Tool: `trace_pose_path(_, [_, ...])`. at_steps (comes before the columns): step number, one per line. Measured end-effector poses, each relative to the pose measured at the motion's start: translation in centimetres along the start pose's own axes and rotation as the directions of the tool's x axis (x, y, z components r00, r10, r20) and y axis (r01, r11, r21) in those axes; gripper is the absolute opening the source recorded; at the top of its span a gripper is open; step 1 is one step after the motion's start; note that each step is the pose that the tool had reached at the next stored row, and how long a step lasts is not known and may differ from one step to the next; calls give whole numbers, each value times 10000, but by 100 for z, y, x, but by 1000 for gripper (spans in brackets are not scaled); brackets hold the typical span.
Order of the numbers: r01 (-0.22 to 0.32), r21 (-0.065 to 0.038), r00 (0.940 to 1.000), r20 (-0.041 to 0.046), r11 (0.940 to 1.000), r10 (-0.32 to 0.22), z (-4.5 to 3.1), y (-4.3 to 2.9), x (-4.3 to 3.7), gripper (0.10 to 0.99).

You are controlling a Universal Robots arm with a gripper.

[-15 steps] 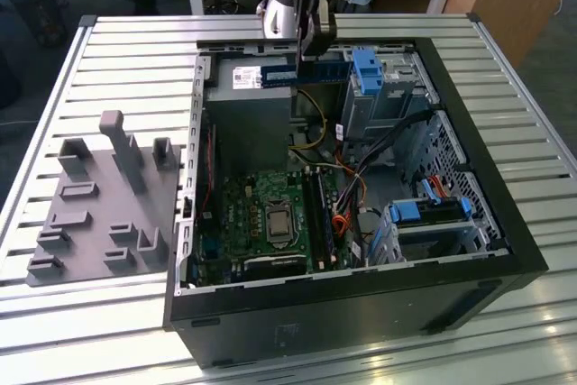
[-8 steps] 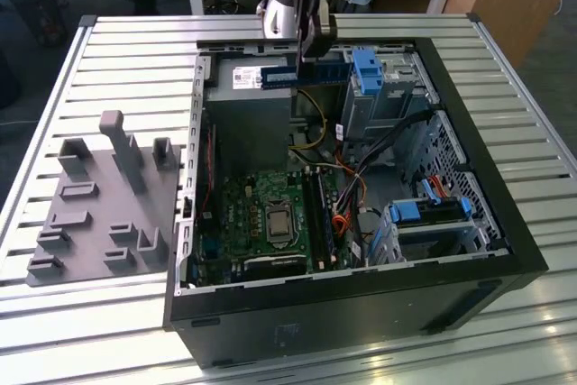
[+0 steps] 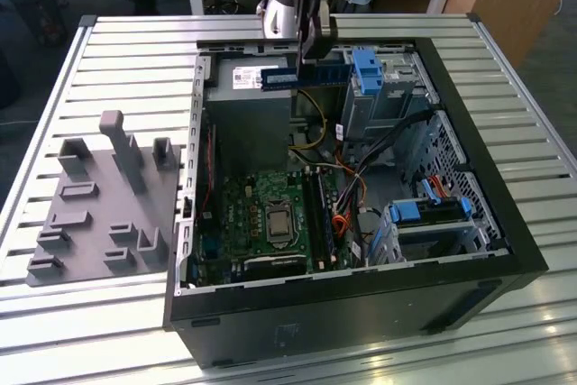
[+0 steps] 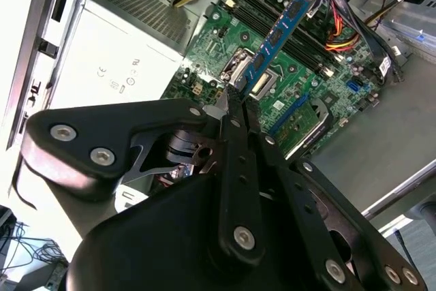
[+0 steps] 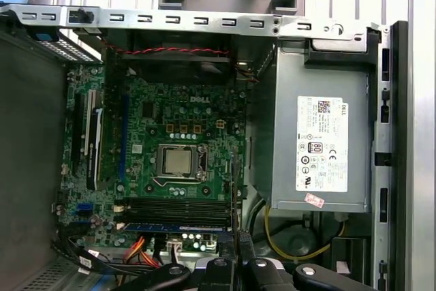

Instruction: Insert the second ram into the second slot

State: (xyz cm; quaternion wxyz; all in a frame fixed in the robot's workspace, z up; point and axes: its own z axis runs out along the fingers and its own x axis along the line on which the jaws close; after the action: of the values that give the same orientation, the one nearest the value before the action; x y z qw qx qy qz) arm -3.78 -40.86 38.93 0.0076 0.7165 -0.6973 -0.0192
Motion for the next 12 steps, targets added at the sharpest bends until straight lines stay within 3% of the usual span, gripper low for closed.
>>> trace_pose_path(12, [0, 0, 10000, -1, 10000, 0, -1, 1, 35, 137])
